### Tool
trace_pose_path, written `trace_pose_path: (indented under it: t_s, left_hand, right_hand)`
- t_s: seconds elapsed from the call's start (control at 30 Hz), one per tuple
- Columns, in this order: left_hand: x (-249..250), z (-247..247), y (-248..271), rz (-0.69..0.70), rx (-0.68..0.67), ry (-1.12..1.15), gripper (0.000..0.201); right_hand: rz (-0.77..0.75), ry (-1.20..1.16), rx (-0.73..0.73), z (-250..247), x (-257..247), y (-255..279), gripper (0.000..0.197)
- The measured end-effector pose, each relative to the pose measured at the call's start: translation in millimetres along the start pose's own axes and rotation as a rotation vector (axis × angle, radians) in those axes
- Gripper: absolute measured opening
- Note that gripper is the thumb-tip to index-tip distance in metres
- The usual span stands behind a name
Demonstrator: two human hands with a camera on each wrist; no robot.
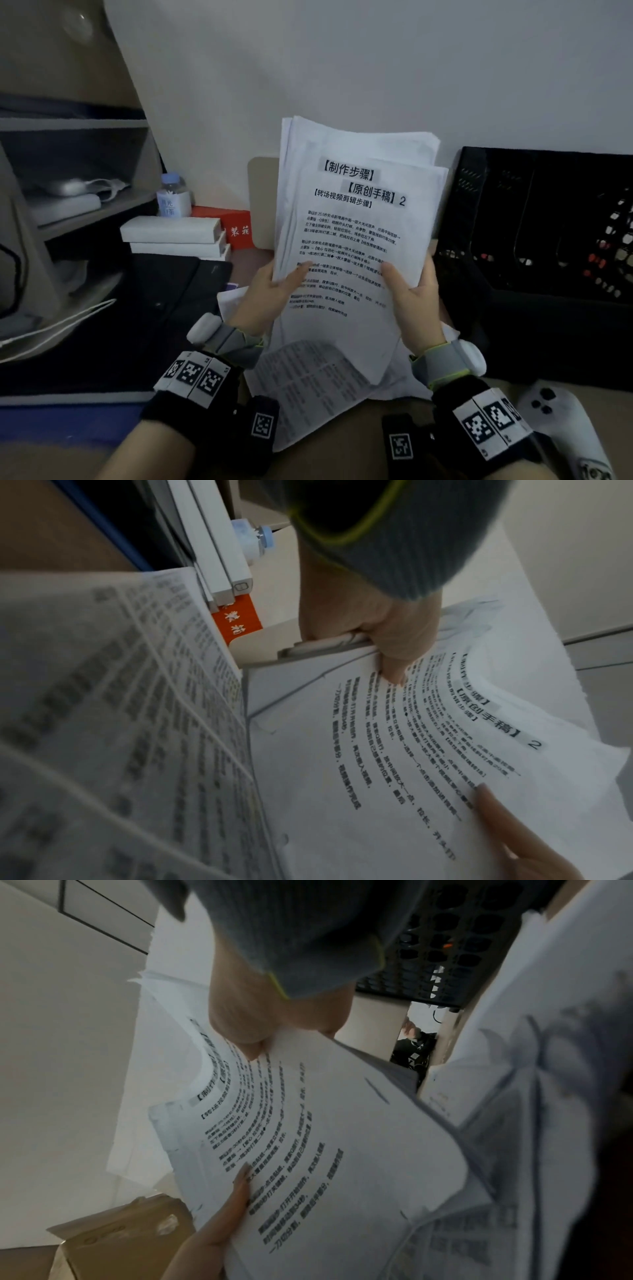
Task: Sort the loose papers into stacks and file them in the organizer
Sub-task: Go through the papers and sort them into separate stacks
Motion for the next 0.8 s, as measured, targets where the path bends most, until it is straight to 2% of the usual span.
trace_pose_path:
  t_s: [0.1, 0.23, 0.4, 0.5, 0.6, 0.7, 0.8]
  left_hand:
    - [-3, -2, 0, -0.033, -0.037, 0.011, 0.02]
    - [-6, -7, 0, -0.076, -0.118, 0.045, 0.028]
    - [-8, -10, -1, -0.099, -0.136, 0.059, 0.031]
    - [-9, -11, -3, -0.077, -0.161, 0.025, 0.035]
    - [-9, -10, -1, -0.047, -0.137, 0.03, 0.036]
    - [-6, -8, 0, -0.016, -0.089, 0.03, 0.038]
    - [-6, -9, -2, -0.016, -0.033, 0.058, 0.023]
  right_hand:
    - [0.026, -0.044, -0.03, 0, 2, -2, 0.037]
    - [0.076, -0.078, -0.076, 3, 3, -1, 0.029]
    - [0.204, 0.001, -0.103, 1, 14, 3, 0.017]
    - [0.287, 0.053, -0.143, -2, 24, 5, 0.018]
    - [0.337, 0.088, -0.155, -4, 30, 6, 0.016]
    - [0.313, 0.095, -0.129, -4, 26, 4, 0.015]
    - [0.277, 0.106, -0.103, -5, 20, 2, 0.015]
Point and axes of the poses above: each hand's wrist, its own y-axis away from the middle knuckle, its own z-axis out of the palm, x = y × z, the point moved 4 cm from there along -y, towards the middle knuckle, and after that the axes turned 9 degrees about -z, right-handed, at the moved point
